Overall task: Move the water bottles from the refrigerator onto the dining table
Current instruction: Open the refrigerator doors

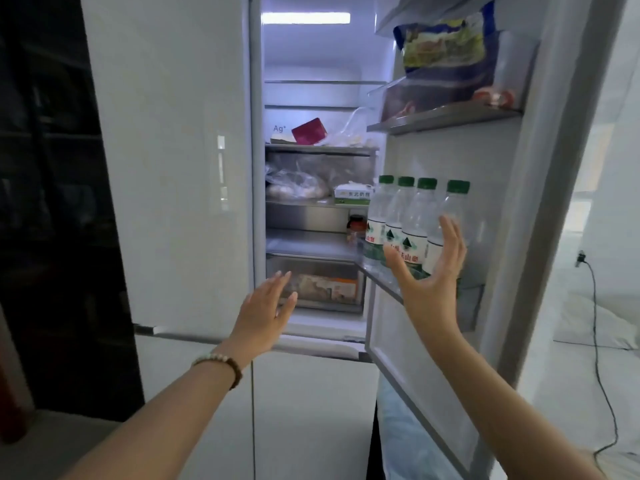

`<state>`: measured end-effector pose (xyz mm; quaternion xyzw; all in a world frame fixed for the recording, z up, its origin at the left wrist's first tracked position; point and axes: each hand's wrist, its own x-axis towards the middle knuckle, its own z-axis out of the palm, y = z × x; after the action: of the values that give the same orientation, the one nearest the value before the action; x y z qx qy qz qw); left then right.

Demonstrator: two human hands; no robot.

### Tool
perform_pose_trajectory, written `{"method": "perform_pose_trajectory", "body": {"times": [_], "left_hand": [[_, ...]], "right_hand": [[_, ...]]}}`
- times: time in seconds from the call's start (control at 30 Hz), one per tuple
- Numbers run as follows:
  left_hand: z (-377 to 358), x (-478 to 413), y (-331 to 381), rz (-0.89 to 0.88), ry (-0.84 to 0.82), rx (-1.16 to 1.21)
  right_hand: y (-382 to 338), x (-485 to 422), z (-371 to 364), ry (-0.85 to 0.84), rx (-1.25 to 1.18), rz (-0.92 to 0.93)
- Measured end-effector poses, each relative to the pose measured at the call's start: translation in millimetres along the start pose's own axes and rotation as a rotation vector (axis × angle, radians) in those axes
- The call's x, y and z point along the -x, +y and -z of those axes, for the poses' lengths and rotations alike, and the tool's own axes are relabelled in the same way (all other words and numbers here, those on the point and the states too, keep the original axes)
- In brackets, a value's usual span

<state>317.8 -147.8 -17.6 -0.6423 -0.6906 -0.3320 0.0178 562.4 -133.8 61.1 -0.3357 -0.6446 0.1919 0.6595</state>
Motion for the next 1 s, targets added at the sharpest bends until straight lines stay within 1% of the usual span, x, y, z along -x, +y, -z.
{"method": "perform_pose_trajectory", "body": {"times": [0.13,0.27,0.33,0.43,0.5,0.6,0.73,0.8,0.9,1.0], "left_hand": [[16.7,-3.8,-54.0,0.052,0.075,-0.095],[22.6,-14.8,-117.5,0.170,0.006,-0.167],[25.9,-26.2,-150.3,0.189,-0.025,-0.168],[28.0,-46.5,-202.5,0.217,-0.034,-0.135],[24.6,-60.3,-236.0,0.225,-0.053,-0.132],[14.1,-77.1,-281.3,0.225,-0.101,-0.128],[-16.6,-95.4,-329.7,0.249,-0.190,-0.101],[-37.2,-98.8,-348.0,0.266,-0.234,-0.080],[-64.9,-105.2,-373.2,0.290,-0.265,-0.070],[-87.3,-106.4,-392.6,0.330,-0.287,-0.059]], "right_hand": [[15.5,3.8,-64.8,-0.229,-0.139,-0.183],[56.0,11.9,-135.1,-0.373,-0.200,-0.528],[80.4,19.4,-169.3,-0.426,-0.204,-0.640],[114.6,32.1,-222.3,-0.473,-0.236,-0.769],[137.2,40.3,-257.8,-0.480,-0.327,-0.864],[172.0,62.8,-305.8,-0.474,-0.436,-1.023],[214.1,99.6,-361.8,-0.514,-0.473,-1.180],[233.4,114.6,-385.0,-0.525,-0.486,-1.228],[259.0,128.5,-418.5,-0.560,-0.443,-1.225],[285.8,132.2,-447.7,-0.518,-0.458,-1.265]]}}
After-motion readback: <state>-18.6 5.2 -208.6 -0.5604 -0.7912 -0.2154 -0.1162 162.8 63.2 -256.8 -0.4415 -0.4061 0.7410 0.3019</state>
